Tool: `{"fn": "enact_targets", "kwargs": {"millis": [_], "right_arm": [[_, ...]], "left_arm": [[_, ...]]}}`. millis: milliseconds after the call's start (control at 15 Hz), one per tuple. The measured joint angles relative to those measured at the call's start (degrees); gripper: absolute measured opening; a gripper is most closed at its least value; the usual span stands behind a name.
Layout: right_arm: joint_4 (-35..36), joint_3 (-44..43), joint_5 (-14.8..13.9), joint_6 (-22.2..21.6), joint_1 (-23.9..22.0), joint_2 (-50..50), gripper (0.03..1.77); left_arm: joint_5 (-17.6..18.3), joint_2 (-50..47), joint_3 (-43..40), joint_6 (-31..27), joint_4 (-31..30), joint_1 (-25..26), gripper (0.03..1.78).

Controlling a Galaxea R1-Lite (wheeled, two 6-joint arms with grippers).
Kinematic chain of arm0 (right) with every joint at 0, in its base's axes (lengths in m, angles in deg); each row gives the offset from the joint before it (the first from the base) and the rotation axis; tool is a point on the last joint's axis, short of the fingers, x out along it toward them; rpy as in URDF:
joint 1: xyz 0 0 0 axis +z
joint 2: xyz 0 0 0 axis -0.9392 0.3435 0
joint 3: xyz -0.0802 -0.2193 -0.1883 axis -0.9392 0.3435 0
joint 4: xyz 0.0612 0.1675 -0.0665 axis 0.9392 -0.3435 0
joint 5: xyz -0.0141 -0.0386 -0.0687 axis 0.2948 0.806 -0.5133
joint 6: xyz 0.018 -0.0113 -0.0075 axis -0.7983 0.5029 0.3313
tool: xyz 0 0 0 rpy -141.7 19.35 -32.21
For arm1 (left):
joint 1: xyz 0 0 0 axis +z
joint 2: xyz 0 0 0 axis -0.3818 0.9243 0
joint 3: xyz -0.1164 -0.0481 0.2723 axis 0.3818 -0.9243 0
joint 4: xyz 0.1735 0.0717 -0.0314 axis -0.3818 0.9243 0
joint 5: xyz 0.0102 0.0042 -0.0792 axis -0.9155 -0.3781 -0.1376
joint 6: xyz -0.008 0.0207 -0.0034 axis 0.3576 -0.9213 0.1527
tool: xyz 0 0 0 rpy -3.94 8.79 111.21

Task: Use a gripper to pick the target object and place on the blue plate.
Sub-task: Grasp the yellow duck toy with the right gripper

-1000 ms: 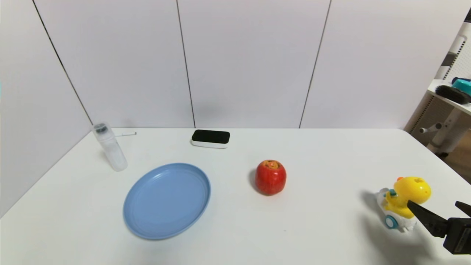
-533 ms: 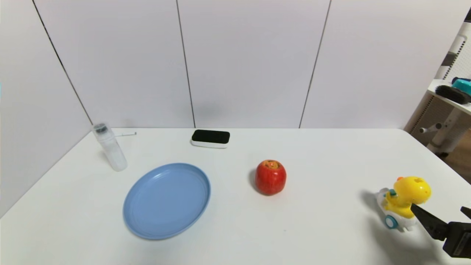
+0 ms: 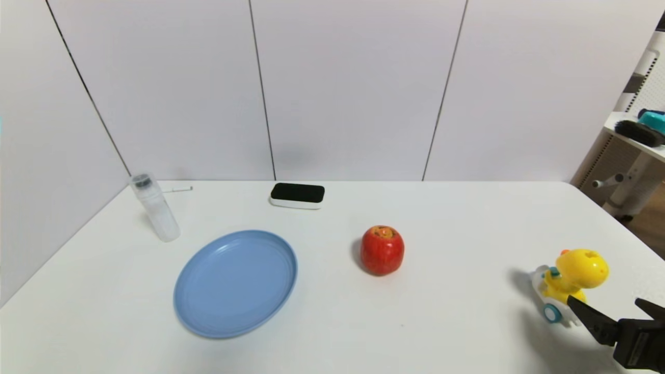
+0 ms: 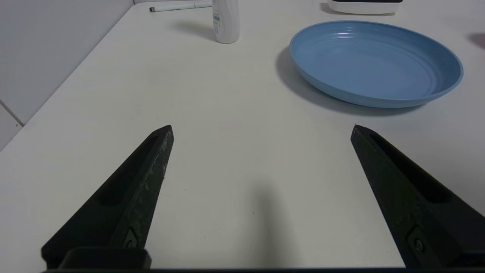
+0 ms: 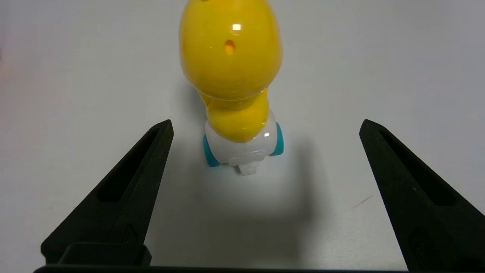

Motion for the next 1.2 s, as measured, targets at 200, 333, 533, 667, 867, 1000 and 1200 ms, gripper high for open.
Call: {"fn": "enact_targets", "kwargs": {"millis": [200,333,533,667,867,1000,1200], "right_arm": [[0.66,0.02,0.02,0.06,1.41,1.46,1.7],[1.96,0.02,0.09,0.09,2.43,3.05,1.7],[6.03,0.02,0.39,0.06,3.73,5.73,1.7],[8.13,0.02,0.52,0.16,4.11,7.38,1.7],[9.67,0.02,0.74,0.57,4.22,9.42,1.7],[9.97,0.02,0.79,0.61,4.24,10.58,1.7],[11.89,-0.05,0.77,0.68,4.25,12.81,1.7]], "left_arm": [[0.0,0.0,0.0,0.0,0.0,0.0,1.69],[0.0,0.0,0.0,0.0,-0.02,0.0,1.69],[0.0,0.0,0.0,-0.05,0.0,0.0,1.69],[0.0,0.0,0.0,0.0,0.0,0.0,1.69],[0.0,0.0,0.0,-0.02,0.0,0.0,1.69],[0.02,0.0,0.0,-0.02,-0.02,0.0,1.69],[0.02,0.0,0.0,-0.05,0.0,0.0,1.69]]}}
